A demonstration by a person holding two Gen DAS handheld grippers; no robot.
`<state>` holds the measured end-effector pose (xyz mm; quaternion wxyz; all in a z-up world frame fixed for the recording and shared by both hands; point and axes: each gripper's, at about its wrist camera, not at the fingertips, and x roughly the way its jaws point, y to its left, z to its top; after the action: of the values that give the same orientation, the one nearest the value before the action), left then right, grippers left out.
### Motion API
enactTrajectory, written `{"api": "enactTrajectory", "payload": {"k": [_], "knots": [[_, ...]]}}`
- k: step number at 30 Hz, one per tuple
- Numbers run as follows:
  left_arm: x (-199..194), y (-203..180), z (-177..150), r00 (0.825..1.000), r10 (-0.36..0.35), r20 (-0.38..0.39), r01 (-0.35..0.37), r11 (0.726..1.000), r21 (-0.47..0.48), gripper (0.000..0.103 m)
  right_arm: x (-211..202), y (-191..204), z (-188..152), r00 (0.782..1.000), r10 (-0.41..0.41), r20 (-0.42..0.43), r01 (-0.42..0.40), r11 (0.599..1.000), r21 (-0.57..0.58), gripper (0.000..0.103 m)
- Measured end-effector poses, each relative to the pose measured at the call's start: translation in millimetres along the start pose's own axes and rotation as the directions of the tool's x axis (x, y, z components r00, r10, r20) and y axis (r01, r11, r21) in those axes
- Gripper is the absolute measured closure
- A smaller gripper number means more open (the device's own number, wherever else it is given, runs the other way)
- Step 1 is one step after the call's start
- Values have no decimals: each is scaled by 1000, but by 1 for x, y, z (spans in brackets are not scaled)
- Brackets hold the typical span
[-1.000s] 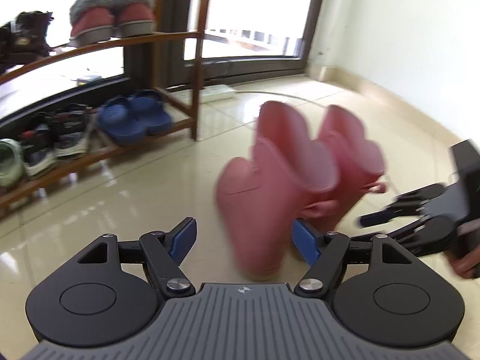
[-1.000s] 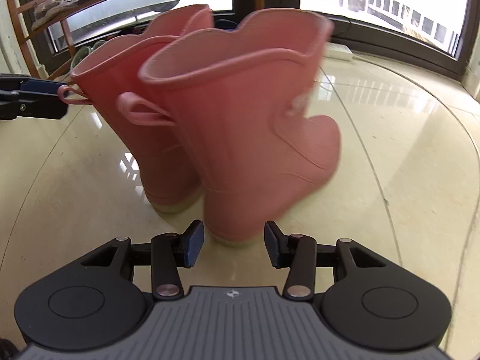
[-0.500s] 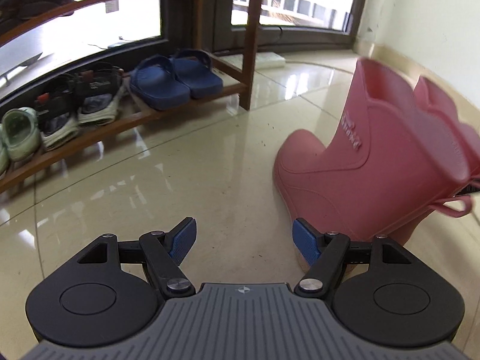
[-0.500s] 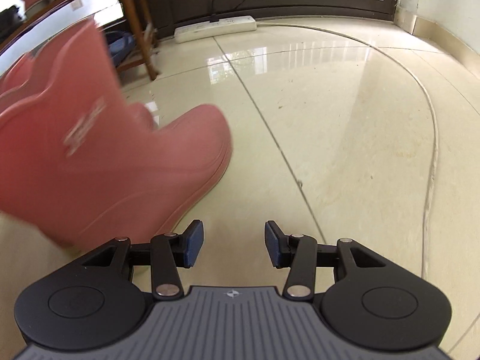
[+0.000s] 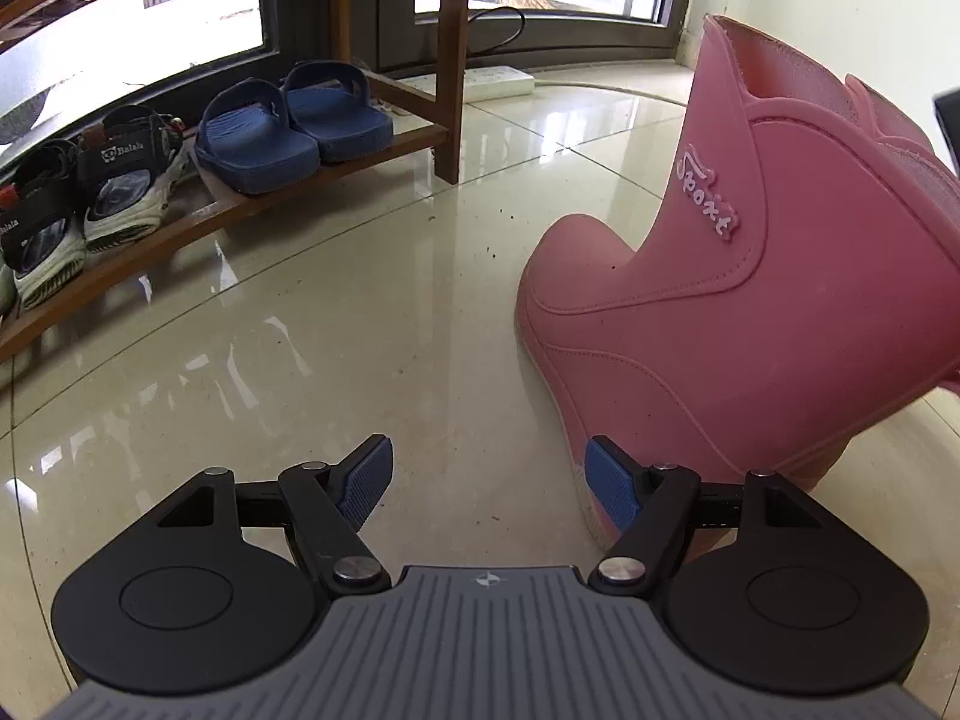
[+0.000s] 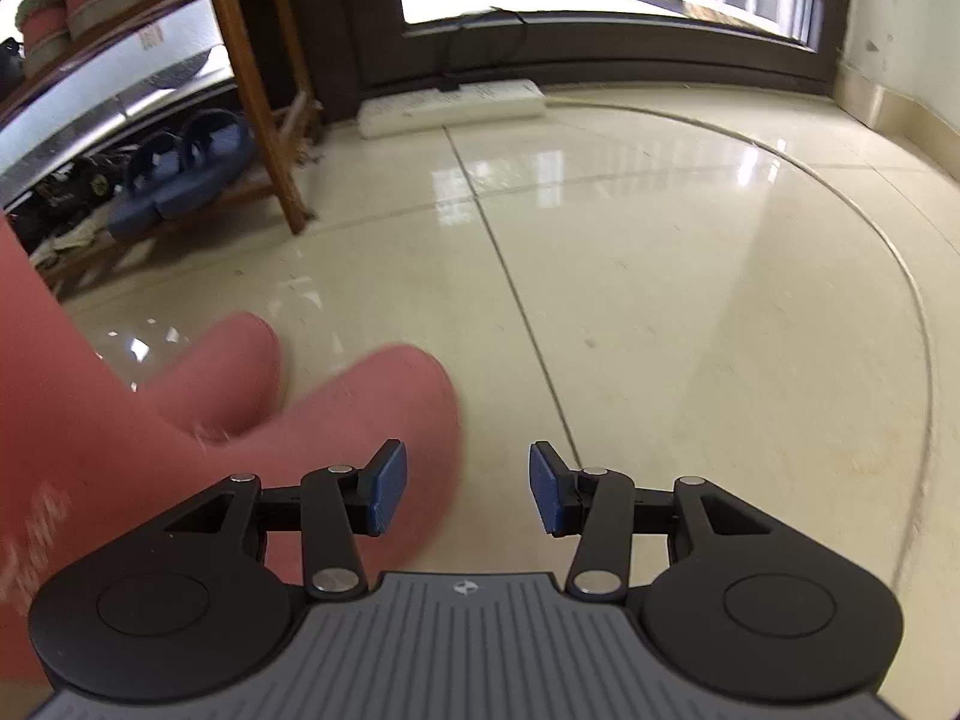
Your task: Organize scattered shoes
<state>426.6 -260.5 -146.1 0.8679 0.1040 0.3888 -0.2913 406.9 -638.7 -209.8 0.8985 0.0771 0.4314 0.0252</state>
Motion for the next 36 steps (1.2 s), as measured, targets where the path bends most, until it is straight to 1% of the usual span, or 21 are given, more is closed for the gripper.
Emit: {"api": "enactTrajectory", "payload": {"k": [2, 6, 8, 11, 13, 17, 21, 22, 24, 29, 33, 36], "knots": [[-3, 2, 0, 1000, 0, 8, 0, 1000, -2, 30, 7, 5, 7, 998, 60, -17, -60, 998, -34, 49], [-8, 7, 1, 1000, -4, 17, 4, 1000, -19, 30, 11, 5, 8, 992, 124, -36, -126, 990, -59, 49], [-9, 9, 1, 1000, -6, 18, 6, 1000, -24, 30, 14, 8, 10, 989, 143, -49, -146, 987, -65, 49], [-10, 9, 2, 1000, -7, 22, 7, 1000, -19, 30, 14, 20, 10, 987, 149, -60, -154, 984, -91, 49], [-11, 9, 2, 1000, -9, 24, 10, 1000, -17, 30, 14, 27, 11, 989, 139, -58, -143, 985, -92, 49], [-14, 7, 4, 999, -11, 36, 11, 1000, 11, 30, 2, 34, 7, 998, 50, -36, -54, 993, -108, 47], [-10, 5, 6, 999, 10, 44, -14, 997, 82, 30, -11, 30, -1, 997, 54, -47, -57, 995, -78, 46], [-3, 4, 6, 999, 13, 32, -17, 993, 114, 30, -14, 29, -6, 997, 55, -50, -59, 996, -74, 45], [7, 4, 7, 1000, 10, 7, -11, 991, 134, 30, -18, 25, -16, 996, 60, -64, -64, 996, -55, 45], [20, -6, 5, 999, -30, -17, 33, 984, 174, 30, -23, 25, -39, 991, 89, -99, -90, 996, -8, 45], [22, -18, 0, 999, -45, -17, 47, 981, 190, 30, -24, 33, -58, 984, 115, -133, -119, 993, -21, 45], [22, -19, 1, 998, -57, -28, 61, 983, 173, 32, -22, 41, -69, 978, 143, -154, -148, 989, -23, 45]]}}
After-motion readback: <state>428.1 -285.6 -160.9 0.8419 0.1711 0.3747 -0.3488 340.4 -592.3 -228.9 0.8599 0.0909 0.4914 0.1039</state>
